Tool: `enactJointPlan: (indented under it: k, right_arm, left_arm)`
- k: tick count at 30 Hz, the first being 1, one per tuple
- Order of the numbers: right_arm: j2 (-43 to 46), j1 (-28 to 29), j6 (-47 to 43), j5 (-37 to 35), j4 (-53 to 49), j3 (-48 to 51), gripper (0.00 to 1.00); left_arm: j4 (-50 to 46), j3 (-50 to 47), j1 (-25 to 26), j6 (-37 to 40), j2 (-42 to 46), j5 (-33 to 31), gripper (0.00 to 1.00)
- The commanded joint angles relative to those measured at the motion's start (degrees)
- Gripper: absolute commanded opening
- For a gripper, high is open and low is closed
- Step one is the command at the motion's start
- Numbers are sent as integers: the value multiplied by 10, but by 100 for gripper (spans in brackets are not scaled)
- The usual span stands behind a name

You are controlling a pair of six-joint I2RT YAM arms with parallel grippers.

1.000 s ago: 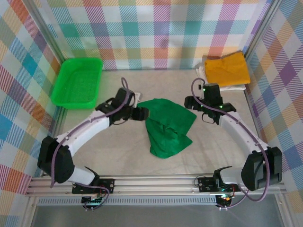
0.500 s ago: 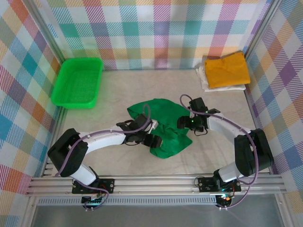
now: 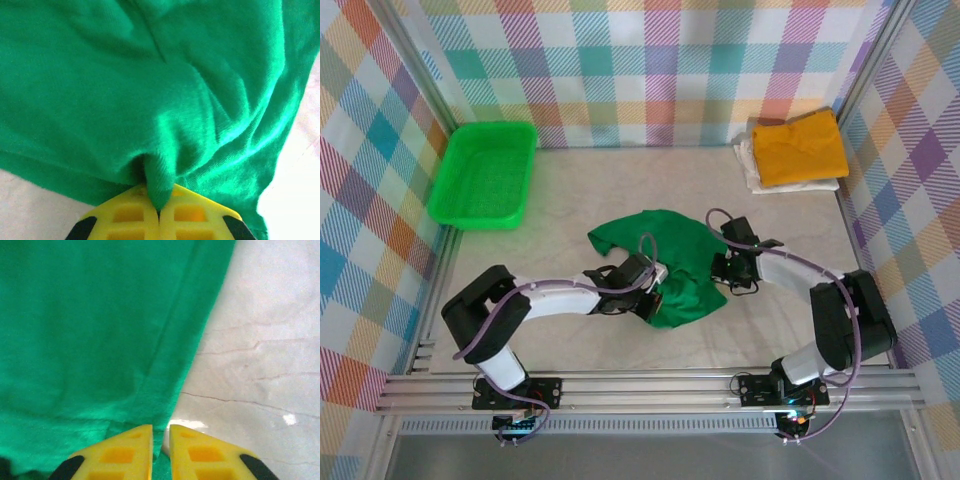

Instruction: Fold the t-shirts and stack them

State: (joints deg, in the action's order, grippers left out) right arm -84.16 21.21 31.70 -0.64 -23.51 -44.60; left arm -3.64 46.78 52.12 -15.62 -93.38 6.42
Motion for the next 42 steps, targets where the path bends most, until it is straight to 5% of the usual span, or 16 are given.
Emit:
enactJointPlan:
  k: [1, 13, 21, 26, 32, 35, 38, 42]
  right_arm:
    - [56, -16, -17, -10, -11, -27, 5]
    - [200, -60, -54, -6, -122, -154, 0]
    - [219, -116, -52, 2, -111, -175, 0]
    - [154, -115, -62, 133, -43, -163, 0]
    - [30, 103, -206, 185, 36, -142, 35]
    - [-23, 235, -318, 135, 99, -104, 49]
    - [-80, 324, -417, 90, 155, -92, 57]
    - [-151, 366, -453, 108, 180, -114, 59]
  left_arm:
    - [21, -22, -25, -4, 74, -38, 0]
    - [-115, -5, -172, 46, 311, -96, 0]
    - [-173, 32, -265, 111, 378, -164, 0]
    - [-148, 42, -289, 118, 342, -56, 0]
    - [-147, 21, -289, 96, 312, -70, 0]
    - [-104, -23, -292, 79, 348, -95, 0]
    - [-92, -52, -300, 64, 365, -107, 0]
    - [-95, -68, -307, 50, 357, -109, 0]
